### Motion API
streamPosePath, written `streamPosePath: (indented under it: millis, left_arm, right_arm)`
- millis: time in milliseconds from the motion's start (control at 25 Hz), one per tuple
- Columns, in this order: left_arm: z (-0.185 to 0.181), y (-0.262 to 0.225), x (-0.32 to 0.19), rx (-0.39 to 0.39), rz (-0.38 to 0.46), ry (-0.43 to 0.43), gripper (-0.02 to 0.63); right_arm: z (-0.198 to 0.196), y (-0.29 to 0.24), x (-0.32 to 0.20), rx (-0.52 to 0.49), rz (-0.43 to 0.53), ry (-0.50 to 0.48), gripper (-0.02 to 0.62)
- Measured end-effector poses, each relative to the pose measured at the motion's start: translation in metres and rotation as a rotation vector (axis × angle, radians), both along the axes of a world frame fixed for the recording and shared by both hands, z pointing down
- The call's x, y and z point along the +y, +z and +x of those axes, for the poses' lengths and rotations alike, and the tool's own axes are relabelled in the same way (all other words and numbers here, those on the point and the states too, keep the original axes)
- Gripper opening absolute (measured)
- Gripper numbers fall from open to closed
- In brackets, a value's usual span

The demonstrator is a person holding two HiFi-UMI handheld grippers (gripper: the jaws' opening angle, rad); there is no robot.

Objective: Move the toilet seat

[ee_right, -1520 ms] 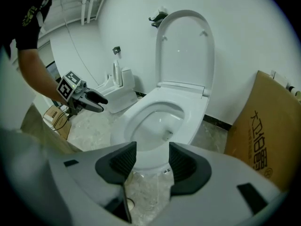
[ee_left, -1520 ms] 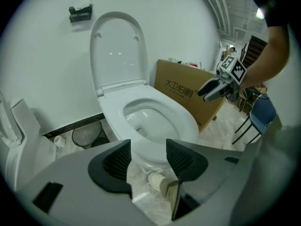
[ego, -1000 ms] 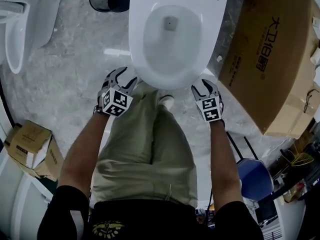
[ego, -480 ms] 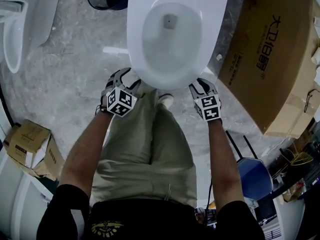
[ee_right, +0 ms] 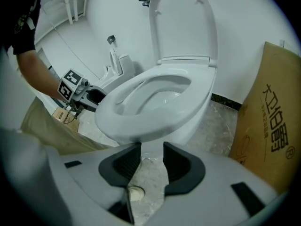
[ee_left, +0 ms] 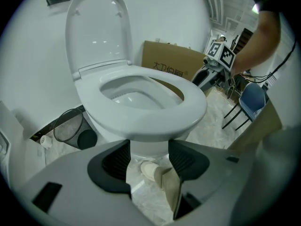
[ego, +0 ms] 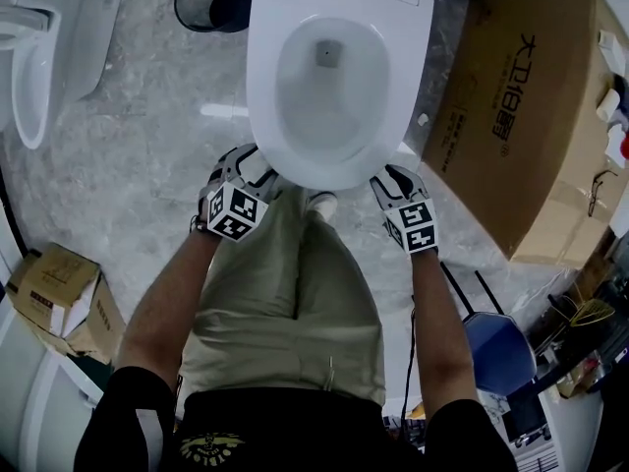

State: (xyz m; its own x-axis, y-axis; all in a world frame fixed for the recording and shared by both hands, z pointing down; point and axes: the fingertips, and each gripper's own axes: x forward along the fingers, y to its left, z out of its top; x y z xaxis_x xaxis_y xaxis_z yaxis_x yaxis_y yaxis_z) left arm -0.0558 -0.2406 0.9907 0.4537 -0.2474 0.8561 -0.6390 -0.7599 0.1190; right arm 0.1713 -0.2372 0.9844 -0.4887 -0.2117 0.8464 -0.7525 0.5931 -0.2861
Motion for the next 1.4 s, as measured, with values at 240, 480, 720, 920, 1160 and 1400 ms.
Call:
streamPosePath:
  millis: [240, 480, 720, 920, 1160, 1400]
  left_arm:
    - [0.0, -0.041, -0.007, 0.04, -0.002, -0.025, 0.25]
    - [0.001, -0.082, -0.021, 0.057, 0.01, -0.087, 0.253]
    - [0.002, -0.122, -0.04, 0.055, -0.002, -0.154, 0.255]
    - [0.002, -0.151, -0.057, 0.048, 0.017, -0.162, 0.255]
    - [0.003, -0.191, -0.084, 0.053, 0.033, -0.168, 0.255]
    - [0.016, -0.226, -0.119, 0.097, 0.032, -0.147, 0.256]
  right_arm:
    - [-0.001, -0.043, -0.006, 0.014, 0.018, -0.048, 0.164]
    - [-0.001, -0.085, -0.018, -0.035, 0.002, -0.027, 0.163]
    - [-0.001, -0.127, -0.036, -0.072, -0.004, -0.001, 0.163]
    - [0.0, -0.159, -0.054, -0.102, 0.002, 0.033, 0.163]
    - [-0.001, -0.203, -0.083, -0.111, 0.03, 0.032, 0.161]
    - [0.0, -0.247, -0.123, -0.139, 0.073, 0.087, 0.158]
